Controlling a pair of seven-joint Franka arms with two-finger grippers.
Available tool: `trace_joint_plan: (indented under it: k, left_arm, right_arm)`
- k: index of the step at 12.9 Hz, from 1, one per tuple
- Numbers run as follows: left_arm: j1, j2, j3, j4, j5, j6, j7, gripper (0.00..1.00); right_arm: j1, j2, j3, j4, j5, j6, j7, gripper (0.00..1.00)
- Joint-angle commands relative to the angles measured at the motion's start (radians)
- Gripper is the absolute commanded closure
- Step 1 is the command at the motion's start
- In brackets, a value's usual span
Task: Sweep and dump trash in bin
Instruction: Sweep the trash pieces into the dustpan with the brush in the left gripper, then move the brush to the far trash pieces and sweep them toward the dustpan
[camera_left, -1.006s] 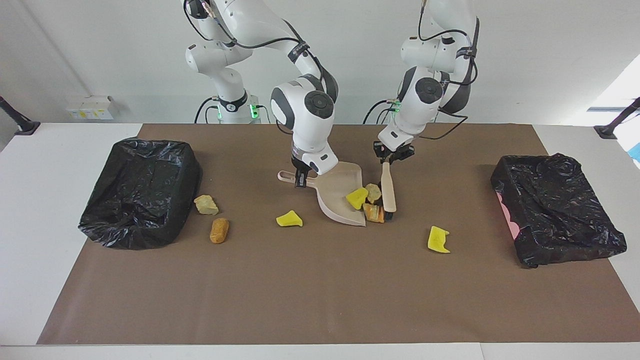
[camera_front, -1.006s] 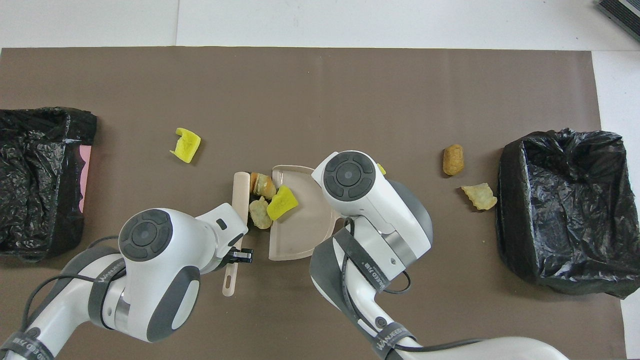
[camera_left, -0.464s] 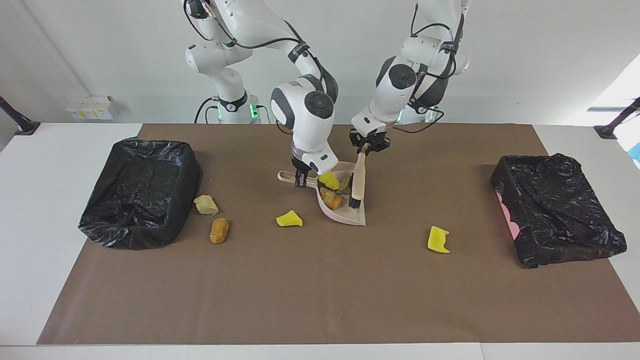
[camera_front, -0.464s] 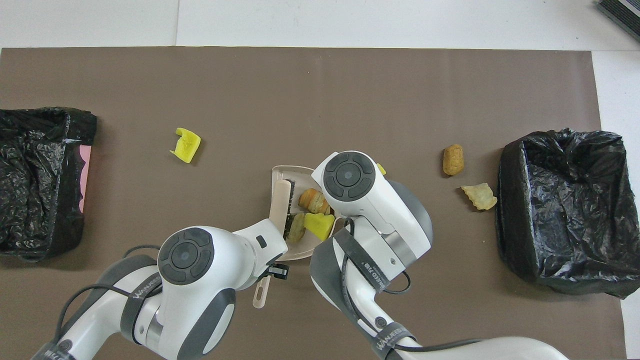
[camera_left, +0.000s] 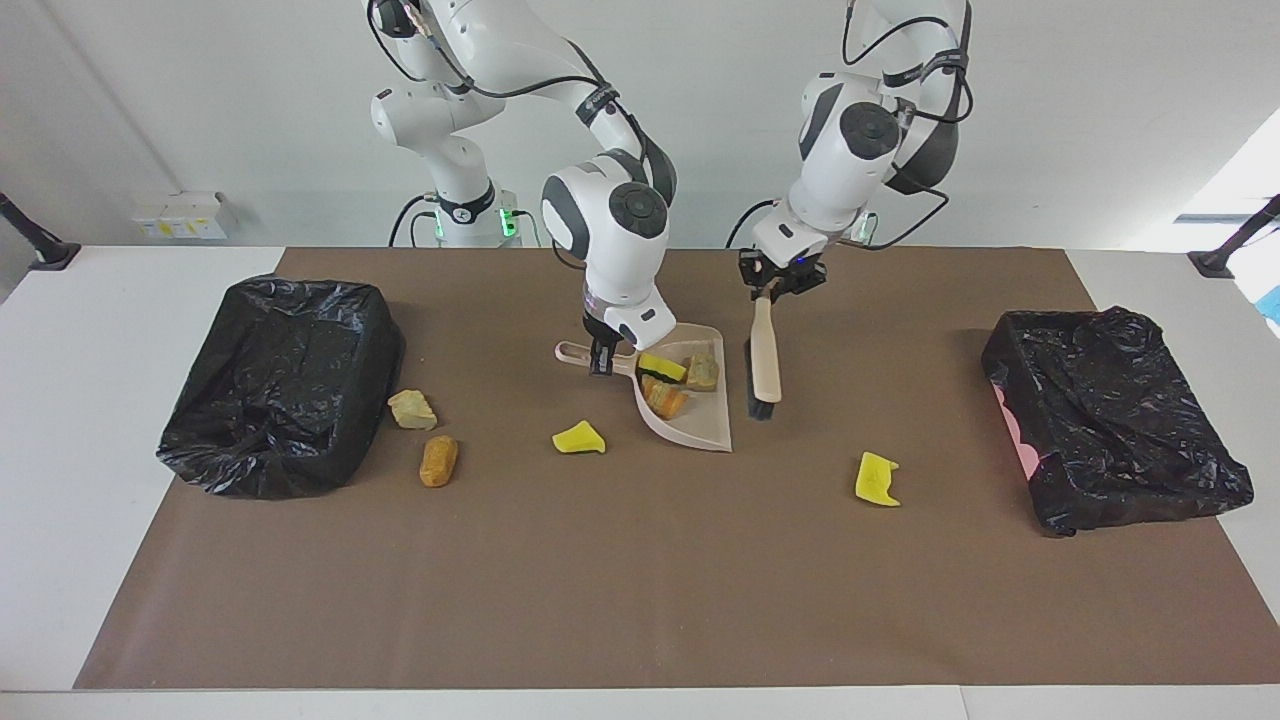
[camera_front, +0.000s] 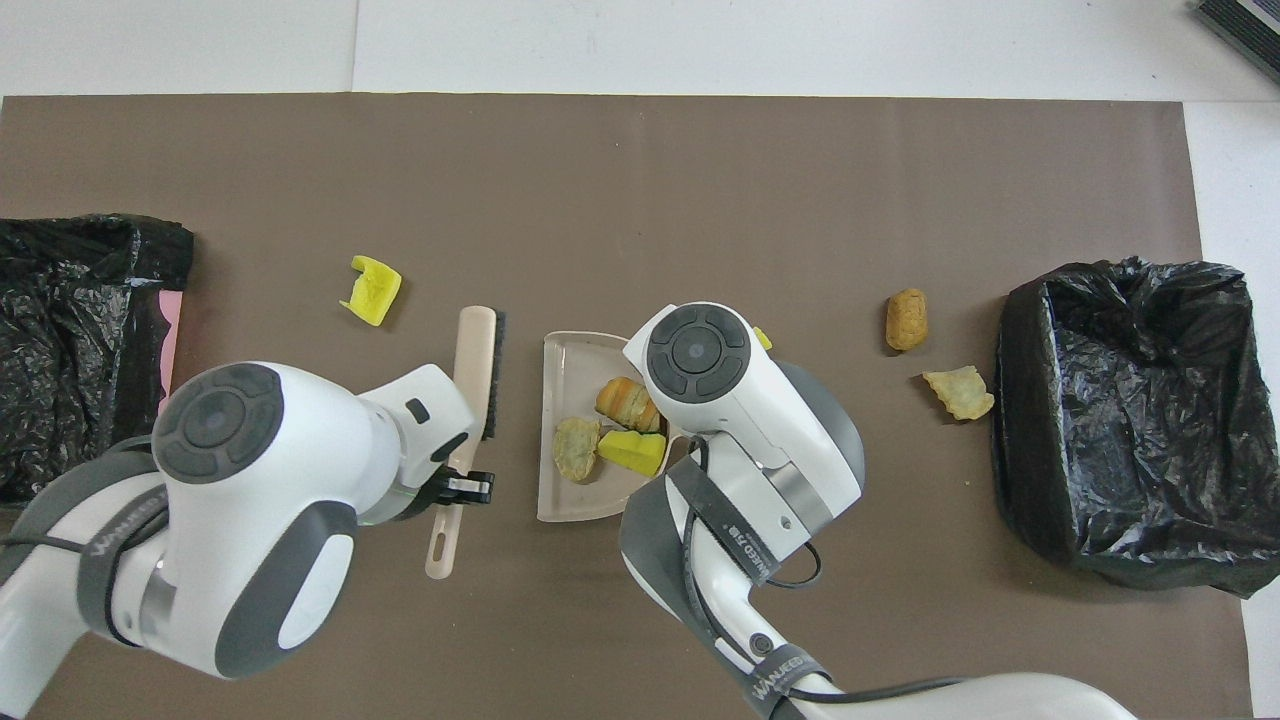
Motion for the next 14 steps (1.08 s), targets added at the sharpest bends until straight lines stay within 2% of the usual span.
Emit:
trace_joint_plan:
  k: [1, 4, 6, 8, 10, 11, 14]
  left_arm:
    - [0.132, 0.086, -0.007, 0.122, 0.102, -0.038, 0.05, 1.0]
    - [0.302, 0.187, -0.007, 0.267, 0.179, -0.05, 0.273, 1.0]
    - [0.351, 0.271, -0.007, 0.339, 0.282, -0.026, 0.387, 1.0]
    - [0.41, 0.348, -0.009, 0.394, 0.299, 0.028, 0.415, 1.0]
    - [0.414, 0.404, -0.007, 0.408, 0.307, 0.022, 0.502, 1.0]
    - [0.402, 0.421, -0.009, 0.39, 0.378, 0.002, 0.542, 1.0]
    - [0.33, 0.407, -0.015, 0.344, 0.4, -0.044, 0.547, 1.0]
  right_arm:
    - [-0.002, -0.006, 0.005, -0.02, 0.017, 0.026, 0.01, 1.0]
    - [-0.005, -0.006, 0.004, -0.023, 0.017, 0.023, 0.009, 1.0]
    - [-0.005, -0.006, 0.005, -0.023, 0.016, 0.023, 0.009, 1.0]
    - [-0.007, -0.006, 0.005, -0.023, 0.017, 0.023, 0.009, 1.0]
    - [-0.007, -0.007, 0.004, -0.028, 0.017, 0.019, 0.009, 1.0]
    - [-0.007, -0.007, 0.005, -0.028, 0.017, 0.019, 0.01, 1.0]
    - [-0.01, -0.007, 0.004, -0.028, 0.017, 0.021, 0.009, 1.0]
